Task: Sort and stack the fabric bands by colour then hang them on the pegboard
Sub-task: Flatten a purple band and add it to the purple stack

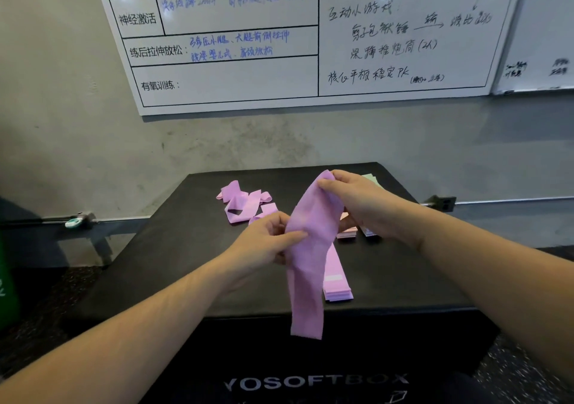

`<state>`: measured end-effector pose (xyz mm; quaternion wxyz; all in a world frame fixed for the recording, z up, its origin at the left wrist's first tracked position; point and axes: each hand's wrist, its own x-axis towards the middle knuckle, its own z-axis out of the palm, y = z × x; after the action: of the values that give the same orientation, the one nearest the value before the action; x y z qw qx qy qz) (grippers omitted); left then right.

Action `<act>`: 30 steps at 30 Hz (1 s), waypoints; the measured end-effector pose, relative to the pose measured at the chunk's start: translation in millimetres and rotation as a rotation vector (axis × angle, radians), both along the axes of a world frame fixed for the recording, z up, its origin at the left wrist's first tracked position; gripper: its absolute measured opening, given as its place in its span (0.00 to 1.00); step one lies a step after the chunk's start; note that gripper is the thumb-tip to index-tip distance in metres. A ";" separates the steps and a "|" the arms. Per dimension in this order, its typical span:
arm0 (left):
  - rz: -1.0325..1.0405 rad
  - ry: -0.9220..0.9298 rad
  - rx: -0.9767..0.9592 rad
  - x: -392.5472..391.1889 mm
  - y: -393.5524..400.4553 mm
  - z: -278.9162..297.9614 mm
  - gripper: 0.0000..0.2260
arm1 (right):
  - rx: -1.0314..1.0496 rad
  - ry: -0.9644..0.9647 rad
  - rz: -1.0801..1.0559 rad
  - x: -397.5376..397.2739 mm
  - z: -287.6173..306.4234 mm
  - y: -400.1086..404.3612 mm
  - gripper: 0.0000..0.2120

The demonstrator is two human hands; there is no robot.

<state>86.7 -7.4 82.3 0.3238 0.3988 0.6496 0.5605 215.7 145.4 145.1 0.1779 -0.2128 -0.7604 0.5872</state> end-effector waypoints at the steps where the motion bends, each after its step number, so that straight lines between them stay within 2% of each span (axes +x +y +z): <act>1: 0.017 0.000 0.013 2.2 -0.9 3.8 0.05 | 0.005 -0.002 -0.010 4.7 -0.9 1.5 0.09; 7: 0.061 -0.115 0.097 16.5 -1.7 16.5 0.06 | 0.039 -0.089 -0.024 23.8 -17.0 3.5 0.09; 9: 0.092 -0.154 0.106 22.9 -0.1 17.9 0.05 | 0.177 -0.049 -0.132 27.6 -22.0 0.8 0.09; 11: 0.108 -0.194 0.109 28.8 1.3 20.6 0.06 | 0.318 0.097 -0.220 34.9 -23.7 -7.2 0.07; 14: 0.134 -0.226 0.132 33.7 1.8 25.2 0.03 | 0.429 0.345 -0.087 51.2 -27.8 -22.4 0.04; 16: 0.156 -0.246 0.145 36.4 2.5 28.8 0.07 | 0.625 0.378 0.030 61.1 -32.4 -27.7 0.08; 19: 0.187 -0.275 0.155 41.9 1.8 33.1 0.05 | 0.865 0.374 0.080 64.4 -42.1 -26.6 0.13; 25: 0.194 -0.332 0.154 48.5 1.5 38.1 0.08 | 1.024 0.399 -0.011 69.2 -37.5 -24.0 0.07; 28: 0.178 -0.297 0.147 50.0 0.3 38.2 0.13 | 0.985 0.383 0.006 71.5 -33.6 -24.5 0.07; 30: 0.172 -0.297 0.142 50.3 -1.5 36.5 0.12 | 0.917 0.401 -0.013 73.7 -31.7 -23.4 0.07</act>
<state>137.0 -8.9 118.8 0.3379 0.2763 0.5851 0.6835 289.3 122.1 113.3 0.3996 -0.0003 -0.8897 0.2208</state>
